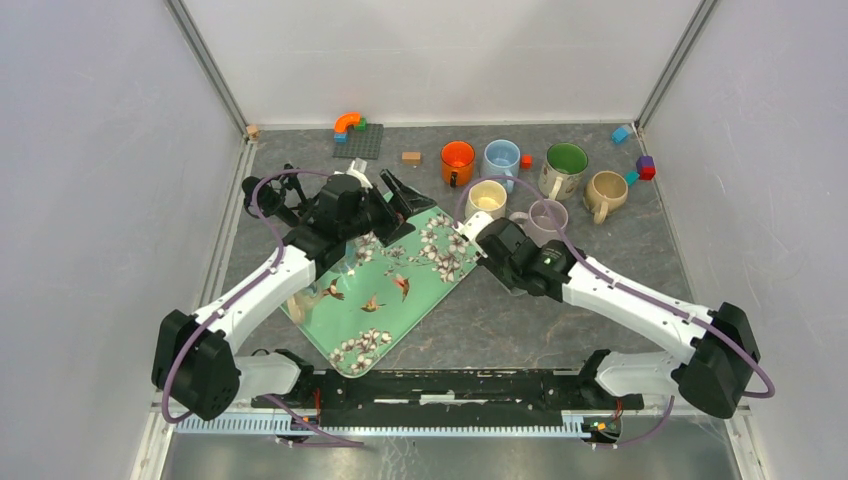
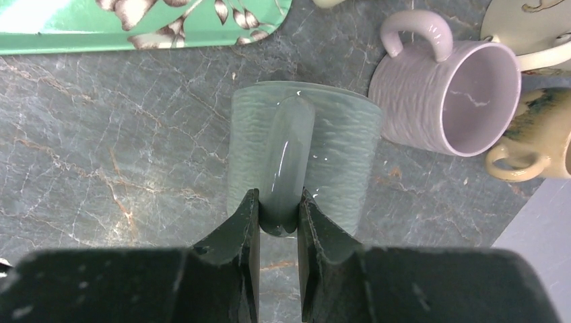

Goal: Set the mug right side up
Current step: Turn over the cup on the tray, then place the cup at the center of the board.

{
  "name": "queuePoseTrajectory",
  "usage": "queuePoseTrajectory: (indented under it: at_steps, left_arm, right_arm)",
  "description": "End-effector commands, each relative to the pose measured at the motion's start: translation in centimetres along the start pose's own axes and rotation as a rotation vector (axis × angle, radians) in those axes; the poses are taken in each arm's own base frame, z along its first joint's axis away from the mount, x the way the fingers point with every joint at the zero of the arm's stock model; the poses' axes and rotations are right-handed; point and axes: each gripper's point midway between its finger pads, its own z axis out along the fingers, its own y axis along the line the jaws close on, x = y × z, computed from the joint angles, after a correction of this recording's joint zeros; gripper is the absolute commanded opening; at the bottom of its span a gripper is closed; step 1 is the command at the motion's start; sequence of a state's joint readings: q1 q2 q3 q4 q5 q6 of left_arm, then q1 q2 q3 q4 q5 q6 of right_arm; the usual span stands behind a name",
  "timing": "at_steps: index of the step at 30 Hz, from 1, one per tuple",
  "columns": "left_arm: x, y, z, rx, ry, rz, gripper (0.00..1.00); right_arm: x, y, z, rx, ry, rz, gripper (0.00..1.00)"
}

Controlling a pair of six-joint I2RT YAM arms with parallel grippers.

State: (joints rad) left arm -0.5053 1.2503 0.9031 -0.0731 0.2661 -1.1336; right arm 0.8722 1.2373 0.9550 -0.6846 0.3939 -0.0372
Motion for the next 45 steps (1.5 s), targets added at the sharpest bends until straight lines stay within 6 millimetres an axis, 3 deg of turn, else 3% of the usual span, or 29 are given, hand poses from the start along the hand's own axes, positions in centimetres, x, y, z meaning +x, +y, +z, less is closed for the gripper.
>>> queuePoseTrajectory:
  at_steps: [1, 12, 18, 26, 34, 38, 45]
  left_arm:
    - [0.3, -0.2, -0.3, 0.029, 0.023, 0.078, 1.0]
    - [1.9, 1.9, -0.3, 0.003, 0.074, 0.079, 1.0]
    - [2.5, 2.9, -0.8, -0.014, 0.088, 0.088, 1.0]
    - [4.4, 4.9, -0.9, -0.029, 0.156, 0.078, 1.0]
    - [5.1, 4.9, -1.2, -0.006, 0.176, 0.076, 1.0]
    - [5.3, 5.1, -1.1, -0.001, 0.186, 0.08, 1.0]
    - [5.9, 4.2, 0.0, 0.075, 0.178, 0.041, 0.98]
  right_arm:
    - [-2.0, -0.9, -1.1, -0.002, -0.026, 0.038, 0.0]
    - [-0.6, -0.1, -0.9, -0.071, 0.054, 0.027, 0.0]
    - [-0.7, -0.9, -0.3, -0.068, 0.049, 0.043, 0.0]
    - [-0.7, 0.1, 2.6, -0.143, 0.127, 0.032, 0.0]
    - [-2.0, 0.2, 4.7, -0.206, 0.184, 0.033, 0.0]
    - [-2.3, 0.8, 4.2, -0.248, 0.178, 0.033, 0.0]
    - [-2.0, 0.1, 1.4, -0.24, 0.124, 0.067, 0.0]
